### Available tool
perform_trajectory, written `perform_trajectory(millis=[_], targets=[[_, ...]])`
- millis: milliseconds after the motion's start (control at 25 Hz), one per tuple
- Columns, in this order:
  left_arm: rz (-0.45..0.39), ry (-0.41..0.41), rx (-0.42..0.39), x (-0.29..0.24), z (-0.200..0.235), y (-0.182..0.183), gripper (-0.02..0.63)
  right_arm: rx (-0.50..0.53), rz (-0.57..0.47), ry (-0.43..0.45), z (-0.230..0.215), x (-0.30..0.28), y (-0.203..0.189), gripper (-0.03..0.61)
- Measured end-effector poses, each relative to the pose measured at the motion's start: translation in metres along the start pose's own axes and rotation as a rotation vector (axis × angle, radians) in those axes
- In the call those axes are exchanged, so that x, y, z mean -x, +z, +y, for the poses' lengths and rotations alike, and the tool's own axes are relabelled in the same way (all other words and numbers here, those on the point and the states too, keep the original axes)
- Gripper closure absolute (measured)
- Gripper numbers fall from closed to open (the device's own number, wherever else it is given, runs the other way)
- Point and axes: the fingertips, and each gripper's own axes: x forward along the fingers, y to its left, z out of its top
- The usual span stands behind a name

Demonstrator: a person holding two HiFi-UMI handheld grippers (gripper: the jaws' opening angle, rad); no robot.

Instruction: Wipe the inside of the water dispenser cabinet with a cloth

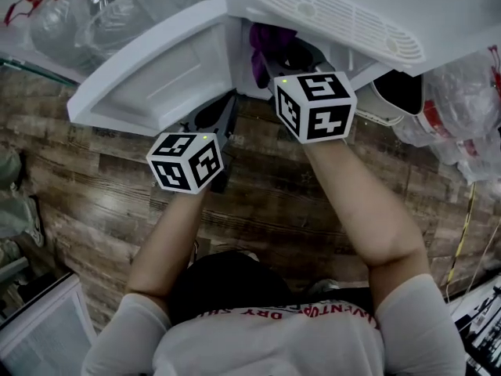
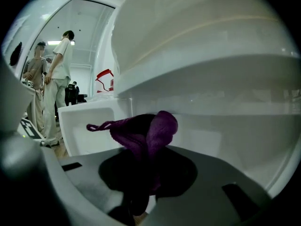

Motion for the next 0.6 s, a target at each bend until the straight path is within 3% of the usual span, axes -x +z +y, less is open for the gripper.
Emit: perform_trajectory(millis=[200, 440, 600], targets=[[0.004, -0.005, -0.055, -0.001, -0.009, 0.004, 0.586, 0.006, 0.051, 0.045, -0.005, 0.024, -0.019, 0.485], [0.048, -0.011, -0.137, 0.019, -0.042, 0.006, 0.586, -0.077, 0.099, 0.117, -0.009, 0.071, -0.032, 0.485], [0.048, 0.0, -0.122, 0.056, -0.077, 0.035, 0.586, -0.064, 0.177, 0.197, 0.011, 0.113, -0.025, 0.485]])
